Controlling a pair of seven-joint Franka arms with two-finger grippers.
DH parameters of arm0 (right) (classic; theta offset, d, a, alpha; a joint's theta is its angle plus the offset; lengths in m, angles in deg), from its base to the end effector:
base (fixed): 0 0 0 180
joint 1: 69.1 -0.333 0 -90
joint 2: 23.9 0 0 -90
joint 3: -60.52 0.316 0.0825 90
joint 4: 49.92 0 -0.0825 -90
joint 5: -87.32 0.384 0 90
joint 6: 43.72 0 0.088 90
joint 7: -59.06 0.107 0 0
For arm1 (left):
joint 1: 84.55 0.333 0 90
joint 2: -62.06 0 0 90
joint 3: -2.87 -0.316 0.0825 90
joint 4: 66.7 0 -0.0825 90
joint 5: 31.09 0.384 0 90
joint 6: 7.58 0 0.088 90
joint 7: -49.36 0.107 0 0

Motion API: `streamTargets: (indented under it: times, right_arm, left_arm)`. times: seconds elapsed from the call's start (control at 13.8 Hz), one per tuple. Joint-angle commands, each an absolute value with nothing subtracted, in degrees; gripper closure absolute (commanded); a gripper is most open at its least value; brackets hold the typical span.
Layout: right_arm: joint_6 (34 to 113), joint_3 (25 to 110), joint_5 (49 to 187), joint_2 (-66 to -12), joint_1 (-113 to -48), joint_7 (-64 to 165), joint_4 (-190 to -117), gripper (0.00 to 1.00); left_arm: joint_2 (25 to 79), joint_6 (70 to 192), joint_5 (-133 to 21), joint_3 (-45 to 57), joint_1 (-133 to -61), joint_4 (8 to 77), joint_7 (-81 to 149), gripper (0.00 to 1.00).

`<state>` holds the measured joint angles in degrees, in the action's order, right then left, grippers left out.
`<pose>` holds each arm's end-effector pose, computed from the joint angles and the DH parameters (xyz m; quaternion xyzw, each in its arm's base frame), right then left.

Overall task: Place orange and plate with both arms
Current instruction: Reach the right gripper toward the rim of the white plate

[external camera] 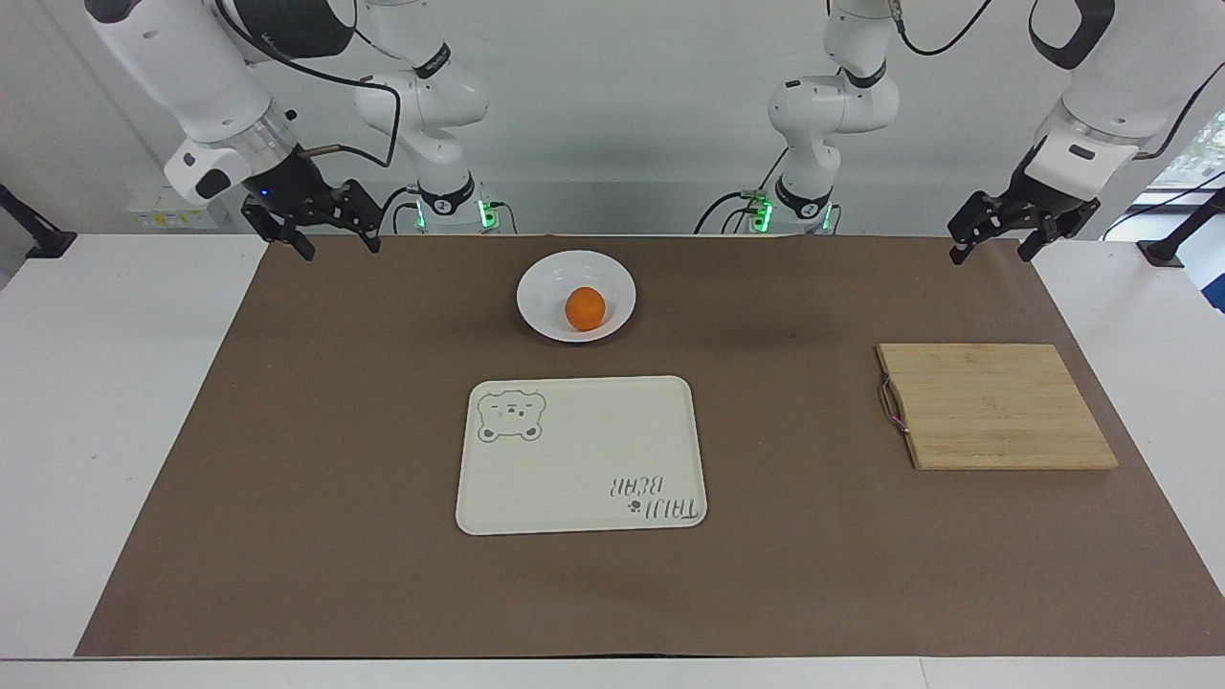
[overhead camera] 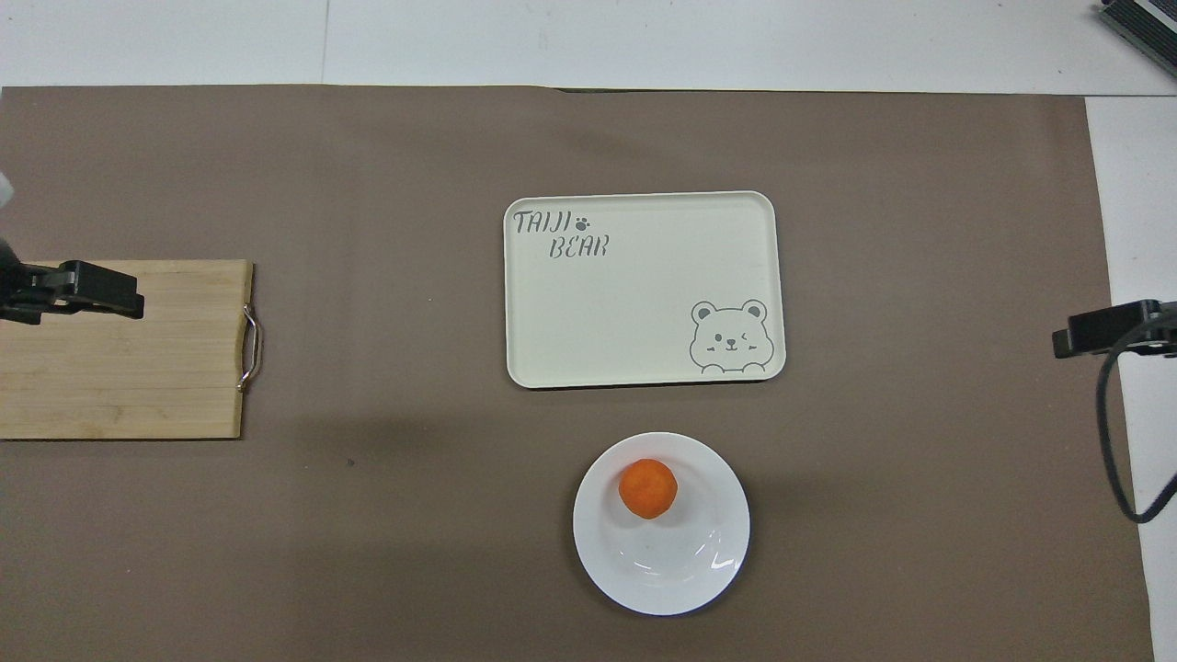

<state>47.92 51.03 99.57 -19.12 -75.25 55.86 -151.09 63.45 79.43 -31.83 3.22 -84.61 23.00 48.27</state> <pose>0.5263 -0.0116 0.5822 -0.9927 0.0082 0.0353 0.1154 0.5417 -0.0054 0.6357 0.9999 0.0057 -0.0114 0.0062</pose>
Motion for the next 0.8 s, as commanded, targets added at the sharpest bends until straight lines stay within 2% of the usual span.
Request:
streamTargets:
  times: [0.0, 0.36, 0.72]
  right_arm:
    - [52.6, 51.2, 107.8, -17.0, -74.6, 50.3, -159.6, 0.0]
    - [61.0, 51.1, 123.8, -16.9, -73.8, 38.4, -175.1, 0.0]
    - [66.6, 51.1, 137.0, -16.6, -73.8, 27.6, -186.9, 0.0]
  left_arm:
    - [63.6, 78.1, -31.4, 3.4, -85.3, 23.6, 46.7, 0.0]
    - [63.6, 78.0, -31.5, 3.4, -85.2, 23.4, 46.5, 0.0]
    - [63.6, 78.0, -31.5, 3.1, -84.6, 23.4, 46.5, 0.0]
